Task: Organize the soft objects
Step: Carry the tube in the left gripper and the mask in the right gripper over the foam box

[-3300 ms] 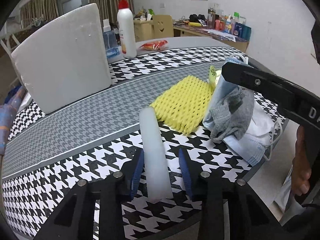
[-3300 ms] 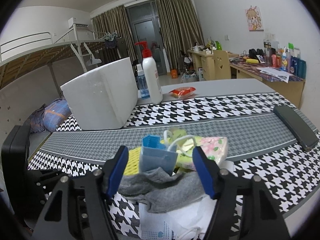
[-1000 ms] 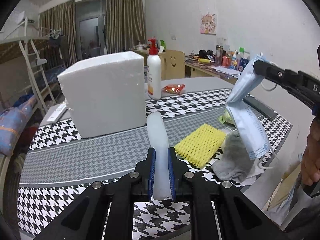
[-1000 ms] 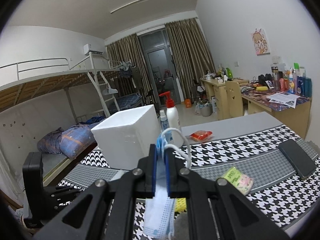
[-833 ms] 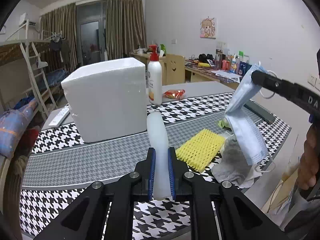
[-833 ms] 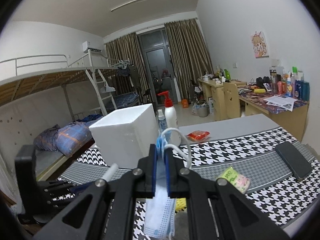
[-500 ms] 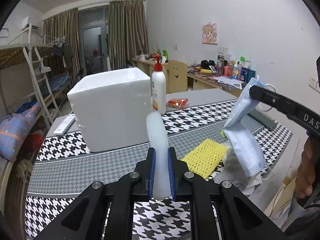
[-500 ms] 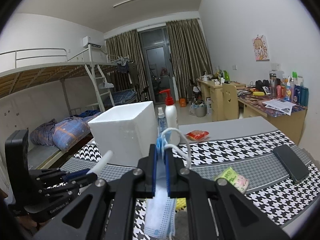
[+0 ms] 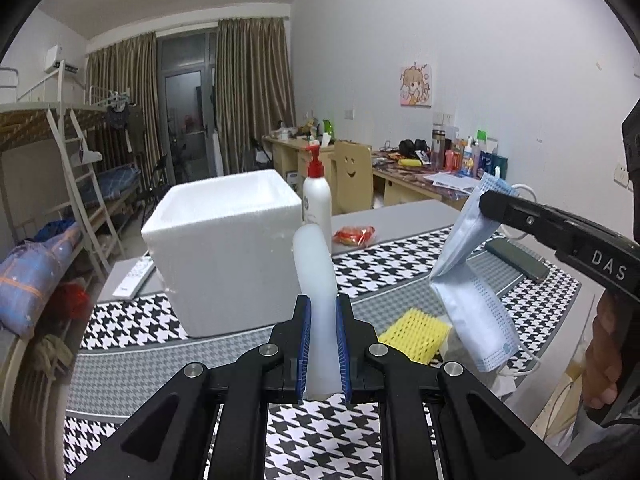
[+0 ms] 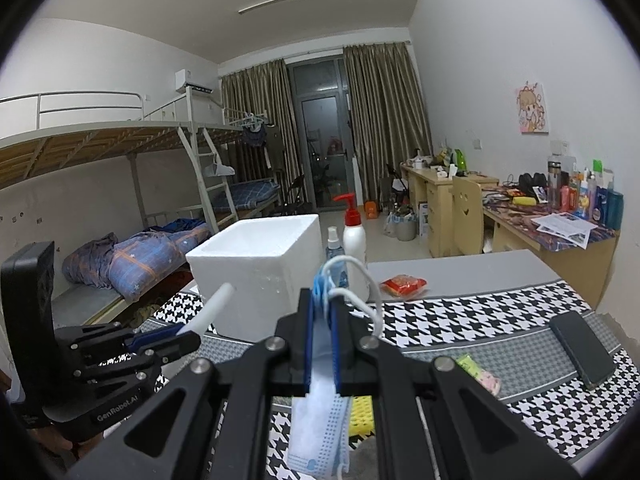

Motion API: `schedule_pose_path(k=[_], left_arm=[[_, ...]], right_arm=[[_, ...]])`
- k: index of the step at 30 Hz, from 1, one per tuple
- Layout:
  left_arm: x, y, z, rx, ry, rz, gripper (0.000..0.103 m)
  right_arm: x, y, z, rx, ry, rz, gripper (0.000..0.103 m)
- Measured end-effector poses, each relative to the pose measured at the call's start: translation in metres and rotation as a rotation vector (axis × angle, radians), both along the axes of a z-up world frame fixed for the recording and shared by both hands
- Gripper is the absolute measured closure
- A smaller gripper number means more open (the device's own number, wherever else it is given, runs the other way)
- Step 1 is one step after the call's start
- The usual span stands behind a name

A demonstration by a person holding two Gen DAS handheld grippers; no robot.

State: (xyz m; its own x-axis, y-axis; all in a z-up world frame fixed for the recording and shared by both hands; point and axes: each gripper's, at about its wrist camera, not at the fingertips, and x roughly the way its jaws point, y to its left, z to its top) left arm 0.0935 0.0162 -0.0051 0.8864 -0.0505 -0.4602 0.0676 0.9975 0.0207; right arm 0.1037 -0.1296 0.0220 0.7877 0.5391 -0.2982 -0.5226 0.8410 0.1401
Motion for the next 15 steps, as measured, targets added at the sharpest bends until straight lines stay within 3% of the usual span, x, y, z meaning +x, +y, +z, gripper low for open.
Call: schedule_pose_path(k=[15], left_arm=[[0.009, 0.005, 0.027, 0.008, -0.06, -0.003, 0.089]], right_arm=[[0.005, 0.008, 0.018, -0.002, -0.028, 0.019, 0.093]])
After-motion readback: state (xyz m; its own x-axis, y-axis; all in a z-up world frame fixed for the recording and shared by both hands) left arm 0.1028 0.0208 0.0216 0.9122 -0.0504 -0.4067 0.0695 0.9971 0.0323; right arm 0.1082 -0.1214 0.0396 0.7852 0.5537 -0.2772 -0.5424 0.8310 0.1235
